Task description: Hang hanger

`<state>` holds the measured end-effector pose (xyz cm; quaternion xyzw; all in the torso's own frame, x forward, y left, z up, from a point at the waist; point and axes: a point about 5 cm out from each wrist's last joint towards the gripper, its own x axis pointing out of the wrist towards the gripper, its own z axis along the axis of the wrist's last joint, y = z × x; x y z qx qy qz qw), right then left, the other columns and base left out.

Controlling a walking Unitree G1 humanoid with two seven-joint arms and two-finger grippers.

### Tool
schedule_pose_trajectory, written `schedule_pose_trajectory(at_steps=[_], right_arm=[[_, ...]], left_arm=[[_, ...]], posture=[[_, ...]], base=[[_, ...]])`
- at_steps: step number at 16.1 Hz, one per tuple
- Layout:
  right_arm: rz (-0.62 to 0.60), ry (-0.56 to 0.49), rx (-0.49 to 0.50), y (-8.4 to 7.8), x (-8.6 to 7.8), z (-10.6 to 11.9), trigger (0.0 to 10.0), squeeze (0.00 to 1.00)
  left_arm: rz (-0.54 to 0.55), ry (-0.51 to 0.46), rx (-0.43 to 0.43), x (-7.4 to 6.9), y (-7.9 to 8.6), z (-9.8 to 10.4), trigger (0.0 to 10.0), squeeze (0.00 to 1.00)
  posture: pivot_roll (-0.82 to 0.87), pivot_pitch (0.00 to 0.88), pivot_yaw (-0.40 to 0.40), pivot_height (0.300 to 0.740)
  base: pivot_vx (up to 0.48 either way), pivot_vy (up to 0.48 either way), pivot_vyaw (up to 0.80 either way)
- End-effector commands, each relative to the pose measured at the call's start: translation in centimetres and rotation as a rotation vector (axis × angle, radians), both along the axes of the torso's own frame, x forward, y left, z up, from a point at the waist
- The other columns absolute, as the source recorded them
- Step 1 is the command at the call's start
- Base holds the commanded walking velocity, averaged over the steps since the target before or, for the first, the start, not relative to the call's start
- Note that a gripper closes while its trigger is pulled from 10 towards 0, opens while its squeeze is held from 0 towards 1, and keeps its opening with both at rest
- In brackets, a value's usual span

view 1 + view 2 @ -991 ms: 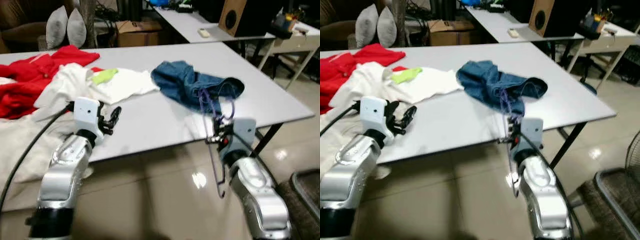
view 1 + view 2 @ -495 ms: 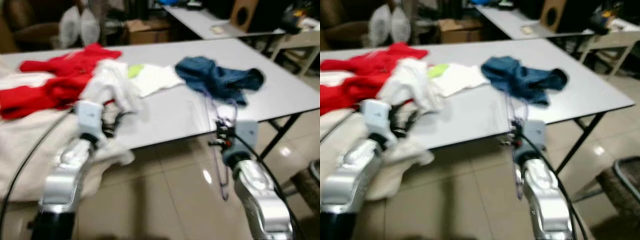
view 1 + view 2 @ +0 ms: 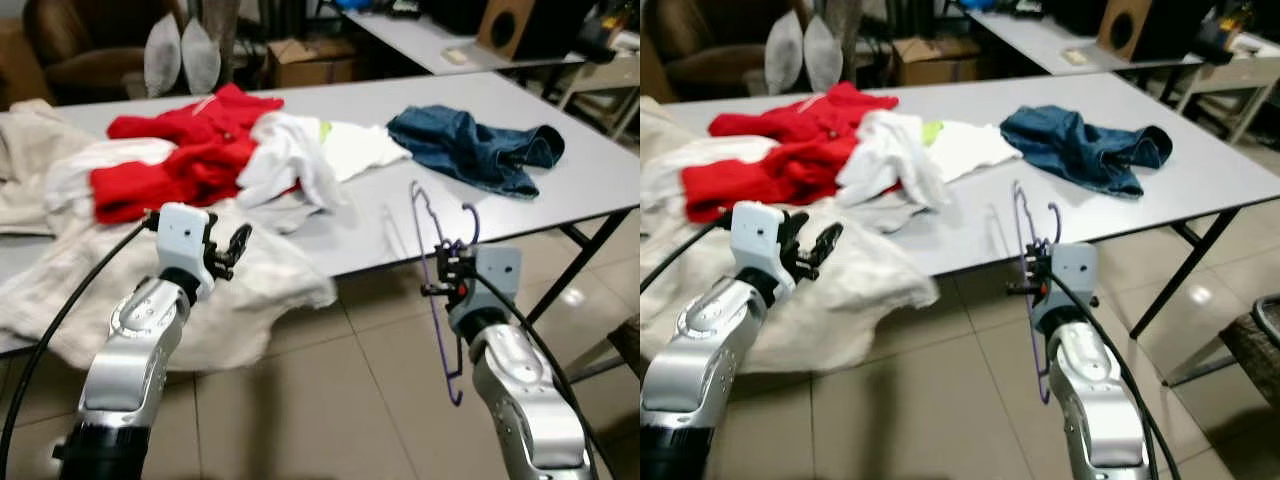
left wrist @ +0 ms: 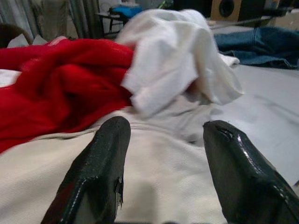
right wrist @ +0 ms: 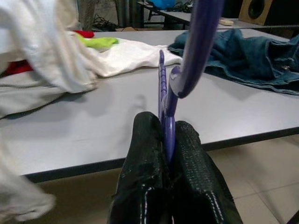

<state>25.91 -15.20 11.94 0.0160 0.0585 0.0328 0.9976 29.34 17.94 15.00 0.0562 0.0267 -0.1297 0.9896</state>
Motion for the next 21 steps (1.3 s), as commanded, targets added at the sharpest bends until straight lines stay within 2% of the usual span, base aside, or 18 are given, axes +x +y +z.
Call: schedule_pose_trajectory(at_steps=[1,6,21], right_arm=[[0.016,-0.018,-0.004,0.39,0.04,0.35,10.0,0.0],[0.013,-0.021,-0.011,0.13,0.3,0.47,10.0,0.0],[0.017,-0.022,-0.03,0.07,0.41,0.64,10.0,0.0]], left_arm=[[0.012,0.0,0.015,-0.08,0.42,0.03,10.0,0.0],[0.012,-0.016,0.024,-0.06,0.35,0.27,10.0,0.0],[-0.01,-0.012,0.014,-0.13,-0.11,-0.16,10.0,0.0]], posture=[[-0.12,0.0,-0.037,0.74],[-0.12,0.0,-0.04,0.74],[-0.13,0.0,-0.05,0.74]], base=[[0.0,0.375,0.0],[0.0,0.404,0.0],[0.0,0.0,0.0]])
